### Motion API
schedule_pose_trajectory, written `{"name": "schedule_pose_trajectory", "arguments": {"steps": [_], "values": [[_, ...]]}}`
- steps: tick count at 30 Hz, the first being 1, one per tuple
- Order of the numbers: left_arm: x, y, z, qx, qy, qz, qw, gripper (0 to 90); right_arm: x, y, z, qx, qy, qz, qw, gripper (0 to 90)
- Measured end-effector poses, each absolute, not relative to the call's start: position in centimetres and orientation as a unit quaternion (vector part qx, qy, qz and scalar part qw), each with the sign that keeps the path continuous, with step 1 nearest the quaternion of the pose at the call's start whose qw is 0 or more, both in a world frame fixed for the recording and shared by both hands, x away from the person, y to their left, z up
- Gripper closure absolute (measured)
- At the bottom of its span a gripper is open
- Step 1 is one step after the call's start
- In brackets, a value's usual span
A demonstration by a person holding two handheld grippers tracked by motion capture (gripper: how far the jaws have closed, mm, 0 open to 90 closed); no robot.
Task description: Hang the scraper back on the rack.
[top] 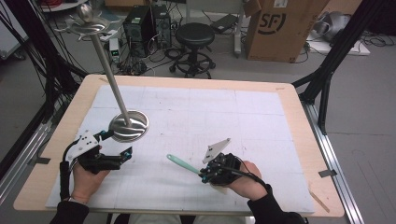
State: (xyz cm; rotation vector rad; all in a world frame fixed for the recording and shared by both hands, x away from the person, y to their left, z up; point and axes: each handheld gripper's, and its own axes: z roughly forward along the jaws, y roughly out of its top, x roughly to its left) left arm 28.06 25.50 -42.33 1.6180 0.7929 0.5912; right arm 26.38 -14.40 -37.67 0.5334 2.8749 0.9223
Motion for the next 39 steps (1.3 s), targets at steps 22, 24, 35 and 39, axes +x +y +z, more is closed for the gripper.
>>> {"name": "schedule_pose_trajectory", "arguments": {"steps": [22, 24, 35, 39], "values": [[28.0, 25.6, -42.2, 0.686, 0.344, 0.246, 0.592, 1.7, 28.3, -16.1, -35.4, 0.214, 0.821, 0.521, 0.097, 80.1], [28.0, 25.6, -42.2, 0.686, 0.343, 0.246, 0.593, 1.7, 28.7, -16.0, -35.3, 0.222, 0.808, 0.538, 0.096, 80.0], [27.9, 25.7, -42.1, 0.683, 0.341, 0.25, 0.596, 1.7, 30.7, -14.1, -34.1, 0.222, 0.77, 0.588, 0.107, 80.1], [28.0, 25.7, -42.2, 0.684, 0.343, 0.248, 0.595, 1.7, 31.3, -13.2, -33.5, 0.219, 0.765, 0.595, 0.111, 80.1]]}}
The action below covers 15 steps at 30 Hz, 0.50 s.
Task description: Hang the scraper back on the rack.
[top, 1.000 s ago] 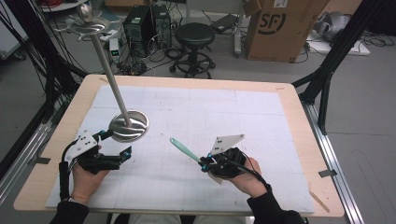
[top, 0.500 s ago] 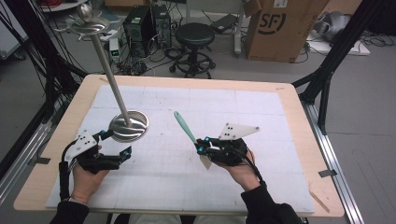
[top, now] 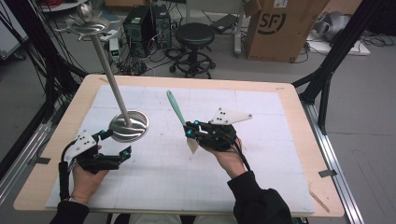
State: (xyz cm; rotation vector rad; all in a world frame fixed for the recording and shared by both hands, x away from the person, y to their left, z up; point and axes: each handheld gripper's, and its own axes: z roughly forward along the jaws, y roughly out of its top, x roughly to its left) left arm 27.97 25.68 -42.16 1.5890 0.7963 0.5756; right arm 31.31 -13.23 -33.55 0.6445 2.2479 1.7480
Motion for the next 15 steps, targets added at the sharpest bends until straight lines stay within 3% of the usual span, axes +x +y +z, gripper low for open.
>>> {"name": "schedule_pose_trajectory", "arguments": {"steps": [15], "values": [[27.5, 26.1, -42.2, 0.682, 0.341, 0.253, 0.595, 1.7, 34.2, -9.7, -31.2, 0.197, 0.75, 0.624, 0.102, 80.1]]}}
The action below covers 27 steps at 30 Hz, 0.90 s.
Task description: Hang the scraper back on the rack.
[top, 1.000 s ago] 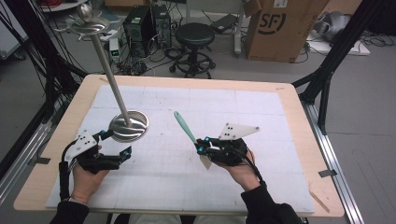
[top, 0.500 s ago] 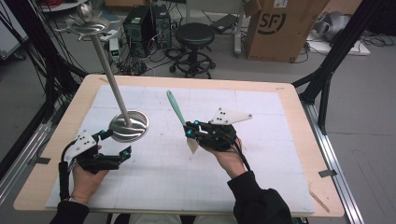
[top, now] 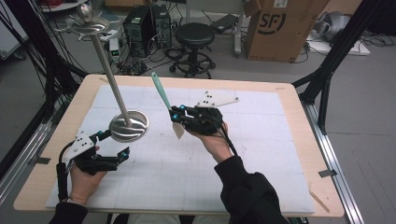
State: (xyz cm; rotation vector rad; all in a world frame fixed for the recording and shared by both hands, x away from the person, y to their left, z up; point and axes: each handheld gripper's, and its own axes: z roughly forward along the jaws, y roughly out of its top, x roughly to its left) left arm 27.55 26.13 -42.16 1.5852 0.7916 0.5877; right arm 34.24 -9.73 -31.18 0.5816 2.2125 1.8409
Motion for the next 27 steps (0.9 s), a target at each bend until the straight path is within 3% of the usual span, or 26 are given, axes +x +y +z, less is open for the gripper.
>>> {"name": "schedule_pose_trajectory", "arguments": {"steps": [27], "values": [[27.4, 26.3, -42.2, 0.681, 0.342, 0.254, 0.595, 1.7, 37.1, -5.6, -27.5, 0.197, 0.736, 0.638, 0.113, 80.1]]}}
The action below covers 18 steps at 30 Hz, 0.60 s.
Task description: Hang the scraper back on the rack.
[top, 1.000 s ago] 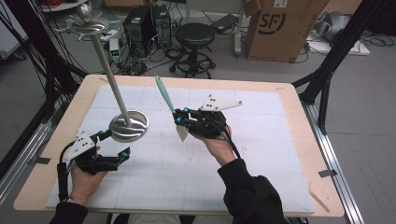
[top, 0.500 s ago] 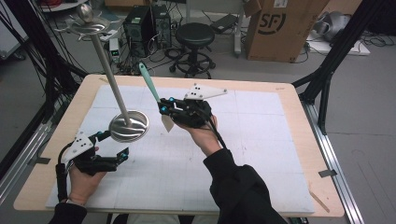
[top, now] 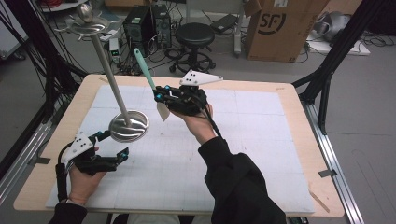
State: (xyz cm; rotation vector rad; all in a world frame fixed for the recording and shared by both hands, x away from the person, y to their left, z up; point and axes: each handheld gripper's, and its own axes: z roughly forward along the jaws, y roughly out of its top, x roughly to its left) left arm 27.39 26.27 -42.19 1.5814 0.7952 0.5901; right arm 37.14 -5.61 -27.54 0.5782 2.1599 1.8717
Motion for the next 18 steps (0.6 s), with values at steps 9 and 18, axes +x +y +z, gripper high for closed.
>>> {"name": "schedule_pose_trajectory", "arguments": {"steps": [9, 18], "values": [[27.4, 26.3, -42.2, 0.683, 0.343, 0.254, 0.592, 1.7, 38.1, -4.4, -26.1, 0.188, 0.74, 0.636, 0.112, 80.0], [27.4, 26.3, -42.2, 0.683, 0.343, 0.253, 0.594, 1.7, 38.6, -2.8, -24.6, 0.182, 0.741, 0.635, 0.118, 80.0]]}}
